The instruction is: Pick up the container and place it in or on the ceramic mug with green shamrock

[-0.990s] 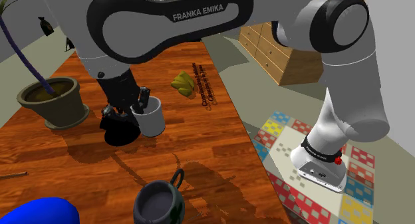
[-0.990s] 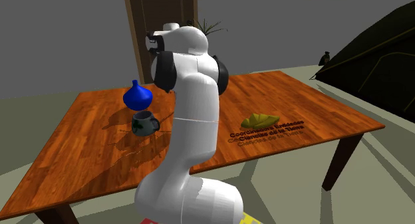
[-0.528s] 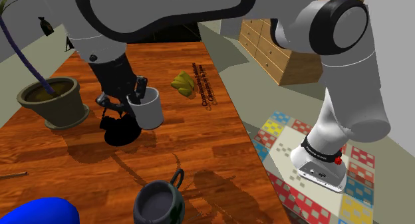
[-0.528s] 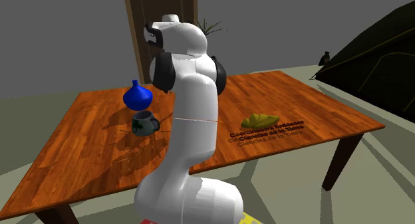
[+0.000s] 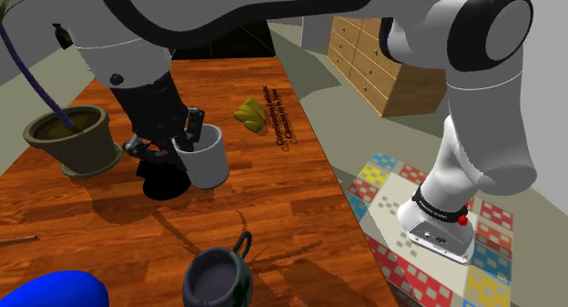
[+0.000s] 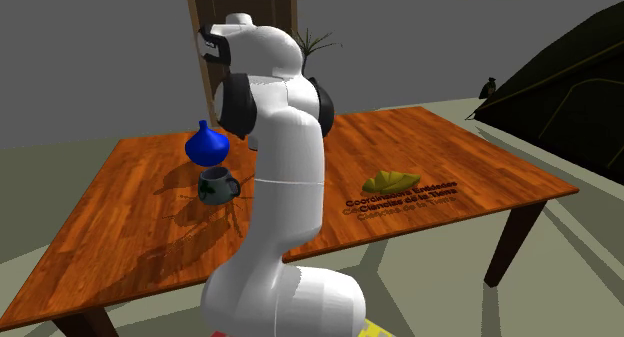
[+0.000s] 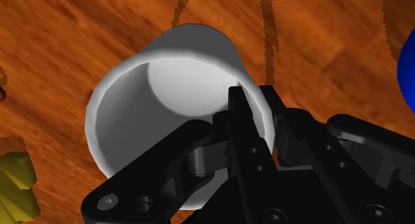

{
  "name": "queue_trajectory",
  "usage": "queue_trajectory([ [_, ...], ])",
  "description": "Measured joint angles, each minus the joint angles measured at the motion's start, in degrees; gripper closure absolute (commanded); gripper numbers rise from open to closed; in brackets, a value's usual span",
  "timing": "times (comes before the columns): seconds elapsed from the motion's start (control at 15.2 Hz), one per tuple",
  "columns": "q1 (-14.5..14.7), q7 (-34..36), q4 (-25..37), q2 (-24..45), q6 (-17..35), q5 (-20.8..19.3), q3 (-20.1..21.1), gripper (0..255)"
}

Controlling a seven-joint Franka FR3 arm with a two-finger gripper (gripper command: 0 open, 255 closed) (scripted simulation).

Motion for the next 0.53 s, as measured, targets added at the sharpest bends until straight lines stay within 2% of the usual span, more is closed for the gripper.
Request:
queue_trajectory([
  [0.26,2.4,4.02,-2.07,-1.71,0.32,0.72,1.26,255],
  [0.4,4.6,6.33,-0.63,-1.16,-0.6,0.48,1.76,255],
  [0.53,4.87,8.29,-4.27,-3.67,0.57,1.57,2.68,255],
])
